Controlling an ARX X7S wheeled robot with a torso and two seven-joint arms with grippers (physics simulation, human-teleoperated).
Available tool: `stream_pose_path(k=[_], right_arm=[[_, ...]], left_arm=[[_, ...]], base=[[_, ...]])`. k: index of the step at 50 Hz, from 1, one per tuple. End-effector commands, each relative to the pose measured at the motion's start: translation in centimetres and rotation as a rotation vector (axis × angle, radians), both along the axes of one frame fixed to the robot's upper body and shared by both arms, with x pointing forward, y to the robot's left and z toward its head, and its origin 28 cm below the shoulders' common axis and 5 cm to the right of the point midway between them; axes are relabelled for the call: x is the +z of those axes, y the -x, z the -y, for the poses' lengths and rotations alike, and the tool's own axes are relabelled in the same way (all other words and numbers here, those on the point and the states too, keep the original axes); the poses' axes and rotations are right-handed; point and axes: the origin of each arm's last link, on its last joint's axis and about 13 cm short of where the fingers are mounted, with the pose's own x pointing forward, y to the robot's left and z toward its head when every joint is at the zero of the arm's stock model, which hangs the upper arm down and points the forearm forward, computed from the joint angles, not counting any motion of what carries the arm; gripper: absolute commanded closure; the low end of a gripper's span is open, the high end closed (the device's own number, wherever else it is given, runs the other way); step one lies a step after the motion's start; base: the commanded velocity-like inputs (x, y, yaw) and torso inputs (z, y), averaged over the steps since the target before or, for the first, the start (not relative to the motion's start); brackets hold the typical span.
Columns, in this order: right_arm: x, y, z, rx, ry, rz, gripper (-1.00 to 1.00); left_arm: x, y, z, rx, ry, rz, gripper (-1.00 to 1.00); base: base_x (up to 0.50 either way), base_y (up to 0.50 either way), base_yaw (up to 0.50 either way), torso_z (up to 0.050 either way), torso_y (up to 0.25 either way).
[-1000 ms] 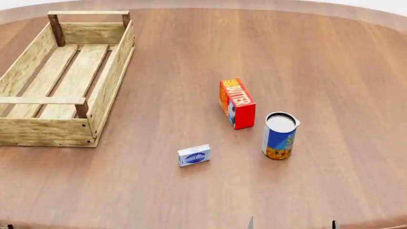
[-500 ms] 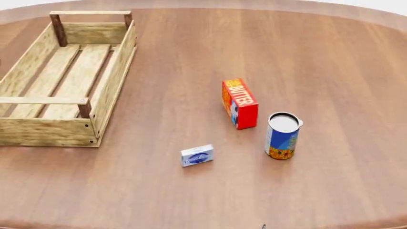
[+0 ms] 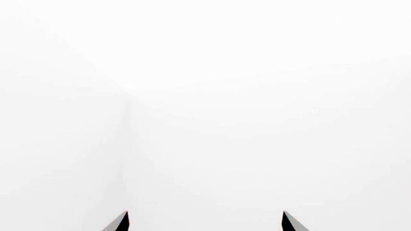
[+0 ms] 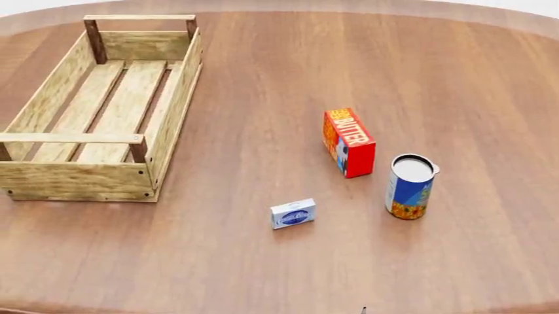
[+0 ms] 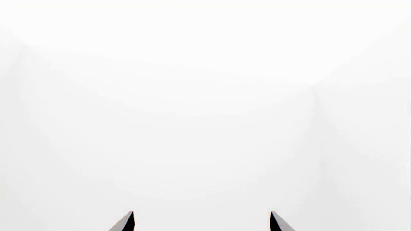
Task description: Pick up the cream cheese and put it in the tray.
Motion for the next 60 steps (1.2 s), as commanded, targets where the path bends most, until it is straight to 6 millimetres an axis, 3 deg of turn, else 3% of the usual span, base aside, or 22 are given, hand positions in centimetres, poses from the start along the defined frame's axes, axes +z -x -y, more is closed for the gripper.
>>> stream_pose_path(k=[1,60], right_arm=[[0.06,-0.03,-0.02,-0.013,0.003,-0.014,-1.0],[0.14,-0.04,-0.09,-0.012,-0.01,-0.033,-1.0]], left_arm=[[0.03,-0.03,-0.06,0.003,0.004,-0.001,-1.0],[-0.17,-0.12,0.09,0.009,-0.01,-0.001,-1.0]], base=[[0.0,0.12,0.0,0.0,0.0],[0.0,0.25,0.0,0.0,0.0]])
